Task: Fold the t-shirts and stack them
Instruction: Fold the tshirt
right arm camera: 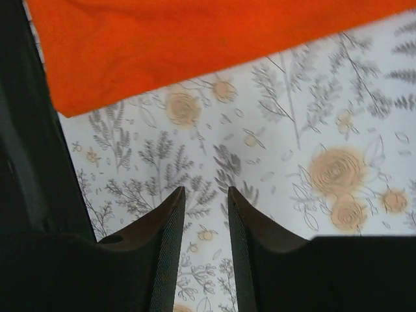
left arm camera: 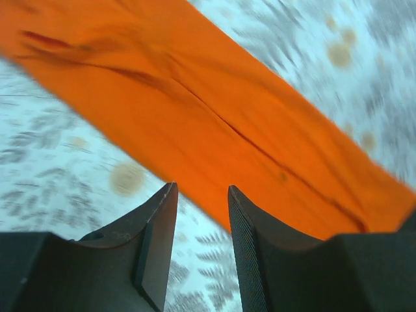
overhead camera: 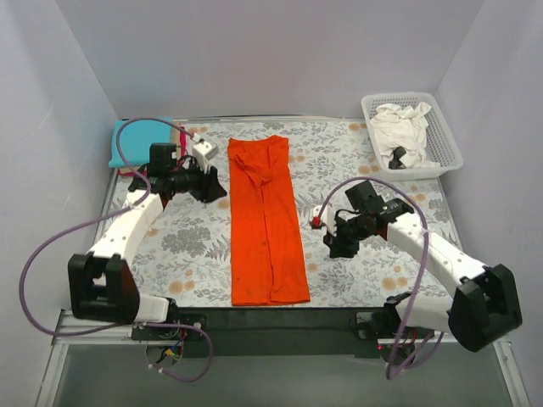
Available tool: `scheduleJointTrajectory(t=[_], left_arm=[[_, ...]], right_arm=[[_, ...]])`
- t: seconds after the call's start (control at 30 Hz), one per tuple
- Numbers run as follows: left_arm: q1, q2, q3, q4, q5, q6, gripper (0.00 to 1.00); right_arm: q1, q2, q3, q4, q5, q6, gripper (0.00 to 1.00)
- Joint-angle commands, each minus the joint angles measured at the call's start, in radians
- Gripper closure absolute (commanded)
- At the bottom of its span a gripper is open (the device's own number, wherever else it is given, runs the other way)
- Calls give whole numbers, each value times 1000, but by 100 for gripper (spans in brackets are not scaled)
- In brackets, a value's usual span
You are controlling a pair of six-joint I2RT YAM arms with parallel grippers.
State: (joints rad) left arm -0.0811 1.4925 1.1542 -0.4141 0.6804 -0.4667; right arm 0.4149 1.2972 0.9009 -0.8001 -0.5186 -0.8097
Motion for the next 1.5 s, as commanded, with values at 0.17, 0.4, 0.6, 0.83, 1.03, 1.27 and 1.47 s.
scheduleJointTrajectory(t=[0.17, 0.4, 0.6, 0.83, 1.03, 1.27, 1.47], left_arm=[[-196, -578, -465, -448, 171, 684, 64], [-365, -825, -635, -468, 139, 807, 59], [-576, -647, -675, -295, 18, 662, 56], [-911, -582, -758, -105, -192, 501, 56], [-930, -499, -820, 1, -301, 510, 59], [-928, -505, -840, 17, -332, 519, 83], [-927, -600, -785, -41, -298, 475, 100]], right_arm=[[431, -344, -250, 215, 61, -106, 64], [703, -383, -404, 381, 198, -123, 62], [765, -294, -424, 483, 203, -135, 61], [794, -197, -436, 513, 195, -186, 63], [797, -145, -464, 527, 215, -220, 64], [795, -128, -478, 562, 249, -210, 98], [794, -170, -409, 544, 319, -137, 99]])
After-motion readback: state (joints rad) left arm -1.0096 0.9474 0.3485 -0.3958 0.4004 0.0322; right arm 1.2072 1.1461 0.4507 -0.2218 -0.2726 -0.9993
